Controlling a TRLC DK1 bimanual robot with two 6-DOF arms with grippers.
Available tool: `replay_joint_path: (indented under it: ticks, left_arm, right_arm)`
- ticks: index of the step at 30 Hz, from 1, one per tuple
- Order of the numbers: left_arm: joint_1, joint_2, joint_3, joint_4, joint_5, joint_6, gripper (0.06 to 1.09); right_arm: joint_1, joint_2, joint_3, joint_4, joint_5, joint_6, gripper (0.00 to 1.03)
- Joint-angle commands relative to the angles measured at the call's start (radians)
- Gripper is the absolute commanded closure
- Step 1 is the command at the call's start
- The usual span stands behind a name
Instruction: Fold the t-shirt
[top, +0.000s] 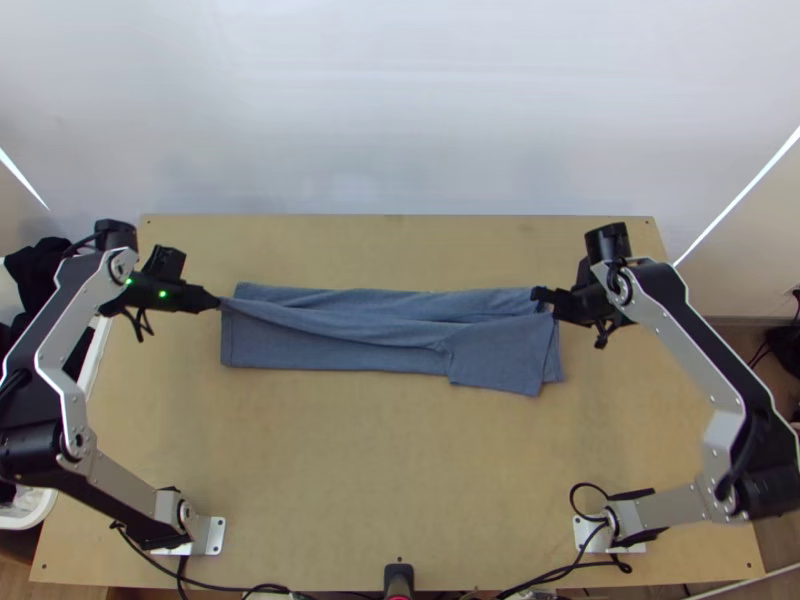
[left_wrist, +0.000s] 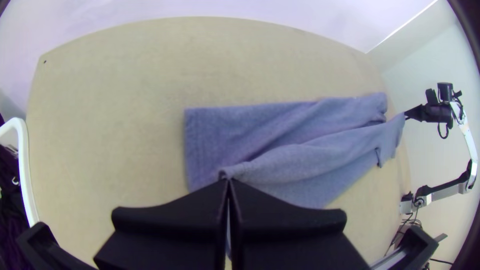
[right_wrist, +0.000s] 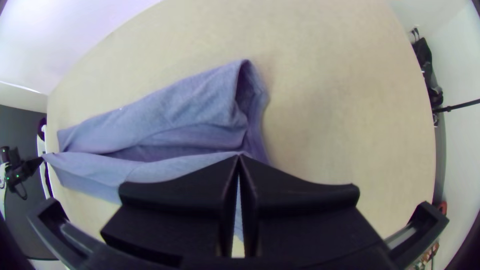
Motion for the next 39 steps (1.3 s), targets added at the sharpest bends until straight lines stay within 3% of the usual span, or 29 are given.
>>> replay_joint_path:
  ticks: [1, 20, 21, 22, 23, 24, 25, 29, 32, 36, 39]
  left_arm:
    - [-0.044, 0.08, 0.098, 0.014, -0.008, -0.038, 1.05]
    - [-0.064, 0.188, 0.181, 0.036, -0.043, -0.047, 1.04]
    - [-0.064, 0.191, 0.18, 0.056, -0.045, -0.057, 0.98]
    - [-0.064, 0.192, 0.175, 0.079, -0.043, -0.065, 0.83]
    - [-0.064, 0.191, 0.166, 0.111, -0.043, -0.067, 0.61]
    - [-0.064, 0.191, 0.16, 0.132, -0.043, -0.068, 0.3]
    - [-0.064, 0.201, 0.164, 0.134, -0.043, -0.068, 0.08]
    - [-0.044, 0.2, 0.143, 0.223, -0.003, -0.133, 0.1]
    - [-0.015, 0.169, 0.117, 0.295, 0.017, -0.192, 0.1]
    - [0.036, 0.103, 0.034, 0.289, 0.086, -0.191, 0.1]
    - [0.073, 0.077, -0.052, 0.212, 0.109, -0.056, 0.1]
  right_arm:
    - [-0.017, 0.115, 0.078, 0.047, 0.013, 0.004, 1.0]
    - [-0.031, 0.323, 0.282, 0.096, 0.039, 0.011, 1.0]
    - [-0.031, 0.327, 0.282, 0.107, 0.039, 0.011, 1.0]
    - [-0.029, 0.33, 0.282, 0.117, 0.039, 0.01, 1.0]
    - [-0.029, 0.33, 0.282, 0.133, 0.039, 0.01, 0.99]
    - [-0.031, 0.33, 0.282, 0.149, 0.039, 0.01, 0.94]
    - [-0.031, 0.329, 0.282, 0.162, 0.039, 0.01, 0.89]
    - [-0.025, 0.293, 0.268, 0.215, 0.051, 0.004, 0.56]
    - [-0.014, 0.243, 0.261, 0.229, 0.094, -0.002, 0.4]
    - [-0.014, 0.108, 0.215, 0.229, 0.1, -0.008, 0.37]
    - [-0.005, -0.029, 0.13, 0.229, 0.071, -0.007, 0.37]
